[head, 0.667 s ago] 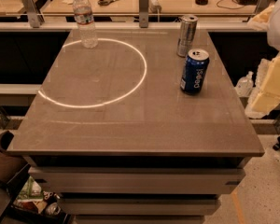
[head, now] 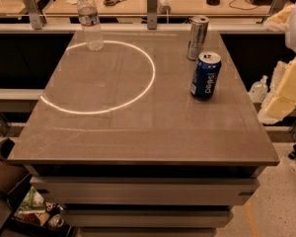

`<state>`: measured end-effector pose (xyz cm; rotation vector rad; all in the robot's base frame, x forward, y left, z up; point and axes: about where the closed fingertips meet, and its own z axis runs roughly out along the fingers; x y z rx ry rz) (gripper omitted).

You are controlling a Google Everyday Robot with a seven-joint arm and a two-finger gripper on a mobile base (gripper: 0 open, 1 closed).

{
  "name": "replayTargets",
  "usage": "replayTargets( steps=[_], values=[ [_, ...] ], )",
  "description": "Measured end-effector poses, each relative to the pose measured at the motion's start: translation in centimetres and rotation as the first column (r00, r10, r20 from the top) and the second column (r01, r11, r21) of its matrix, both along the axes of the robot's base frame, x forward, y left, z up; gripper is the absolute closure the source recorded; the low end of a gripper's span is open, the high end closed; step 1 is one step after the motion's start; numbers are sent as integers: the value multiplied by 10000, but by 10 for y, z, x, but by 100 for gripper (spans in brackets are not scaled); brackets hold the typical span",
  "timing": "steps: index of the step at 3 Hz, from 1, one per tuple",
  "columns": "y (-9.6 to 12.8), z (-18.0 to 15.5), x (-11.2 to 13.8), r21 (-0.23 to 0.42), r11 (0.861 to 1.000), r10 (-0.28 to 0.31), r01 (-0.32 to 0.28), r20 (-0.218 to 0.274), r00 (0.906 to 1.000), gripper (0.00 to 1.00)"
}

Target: Move pepsi can near water bottle

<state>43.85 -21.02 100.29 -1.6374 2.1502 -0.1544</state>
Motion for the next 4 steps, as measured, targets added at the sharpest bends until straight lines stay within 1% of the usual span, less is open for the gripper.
replayTargets(
  steps=[1,2,3,4],
  values=[
    [-13,-8,3,1120,9936,-208,145,556,9982,0],
    [-16,-9,12,2609,9654,-404,33,1369,9898,0],
    [-24,-14,32,4049,9139,-674,-301,2243,9722,0],
    [-16,-17,56,5424,8367,-826,-755,2614,9617,0]
  ],
)
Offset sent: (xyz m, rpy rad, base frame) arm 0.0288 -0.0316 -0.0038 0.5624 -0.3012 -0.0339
